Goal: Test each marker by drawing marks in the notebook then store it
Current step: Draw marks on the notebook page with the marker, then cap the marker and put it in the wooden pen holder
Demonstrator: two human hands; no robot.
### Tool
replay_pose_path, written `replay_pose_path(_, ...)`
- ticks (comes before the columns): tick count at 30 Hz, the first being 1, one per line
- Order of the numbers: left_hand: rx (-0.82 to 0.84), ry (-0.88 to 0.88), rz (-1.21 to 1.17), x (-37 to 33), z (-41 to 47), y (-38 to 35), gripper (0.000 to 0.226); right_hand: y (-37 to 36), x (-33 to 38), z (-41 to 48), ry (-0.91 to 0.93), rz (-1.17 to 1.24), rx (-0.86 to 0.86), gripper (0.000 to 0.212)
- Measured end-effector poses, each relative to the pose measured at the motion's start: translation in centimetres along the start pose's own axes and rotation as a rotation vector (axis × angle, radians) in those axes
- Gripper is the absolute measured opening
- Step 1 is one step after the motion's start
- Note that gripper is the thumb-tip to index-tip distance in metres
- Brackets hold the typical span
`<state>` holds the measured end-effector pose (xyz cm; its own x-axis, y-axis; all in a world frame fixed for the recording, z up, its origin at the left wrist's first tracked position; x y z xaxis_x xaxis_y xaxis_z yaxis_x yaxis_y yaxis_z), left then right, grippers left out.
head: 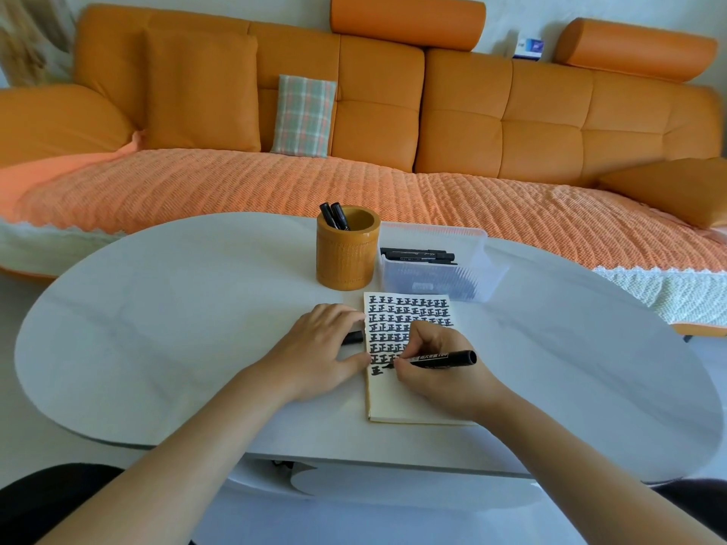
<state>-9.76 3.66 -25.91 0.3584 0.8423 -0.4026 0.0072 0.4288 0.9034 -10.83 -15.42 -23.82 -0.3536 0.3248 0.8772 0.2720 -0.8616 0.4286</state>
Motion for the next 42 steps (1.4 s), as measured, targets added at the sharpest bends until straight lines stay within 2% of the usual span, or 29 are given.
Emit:
replay_pose_path(6, -0.003, 0.003, 0.013, 0.1, 0.1, -0.1, 0.062, -0.1, -0.2, 0.0, 0.028, -0.007, 0.024, 0.017)
replay_pose_path(9, -0.024, -0.001, 0.014, -0.1, 0.0, 0.0, 0.071, 0.0, -0.1, -0.1, 0.013, 0.043, 0.050, 0.018)
replay_pose_path(15, -0.021, -0.004, 0.017, 0.0, 0.0, 0.1, 0.062, 0.0, -0.3, 0.0, -0.001, 0.040, 0.043, 0.018)
replay_pose_path(20, -0.008, 0.005, 0.020, 0.0, 0.0, 0.0, 0.075, 0.1, -0.2, 0.0, 0.032, 0.026, 0.023, 0.022)
replay_pose_path(23, -0.004, 0.011, 0.023, 0.1, 0.0, 0.0, 0.078, -0.1, -0.2, -0.1, 0.033, 0.022, 0.053, 0.016)
replay_pose_path(26, 0.000, 0.014, 0.016, 0.0, 0.0, 0.0, 0.079, 0.0, 0.0, -0.2, 0.015, 0.029, 0.068, 0.019)
replay_pose_path(31, 0.008, 0.012, 0.016, -0.1, 0.0, 0.1, 0.077, -0.1, 0.3, -0.3, 0.010, 0.016, 0.074, 0.019)
replay_pose_path(36, 0.007, 0.018, 0.005, 0.0, -0.1, 0.1, 0.066, 0.1, 0.6, -0.3, -0.004, 0.014, 0.076, 0.018)
replay_pose_path(39, 0.013, 0.021, 0.002, 0.0, -0.2, 0.2, 0.071, 0.4, 0.6, -0.3, -0.022, 0.113, 0.015, 0.015)
replay_pose_path(42, 0.010, 0.029, -0.023, -0.3, -0.2, 0.6, 0.062, 0.7, 0.7, -0.4, -0.029, 0.188, -0.045, 0.016)
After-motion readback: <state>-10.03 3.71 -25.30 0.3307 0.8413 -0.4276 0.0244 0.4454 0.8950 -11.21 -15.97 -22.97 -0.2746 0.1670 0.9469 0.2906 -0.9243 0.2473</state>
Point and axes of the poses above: each hand's wrist, its own z-axis towards the middle knuckle, its own y-axis out of the back of the hand, x = y × z, the point moved 4 cm from there along z, towards the middle knuckle, and after that the axes turned 4 degrees about y, right-handed, at the moved point
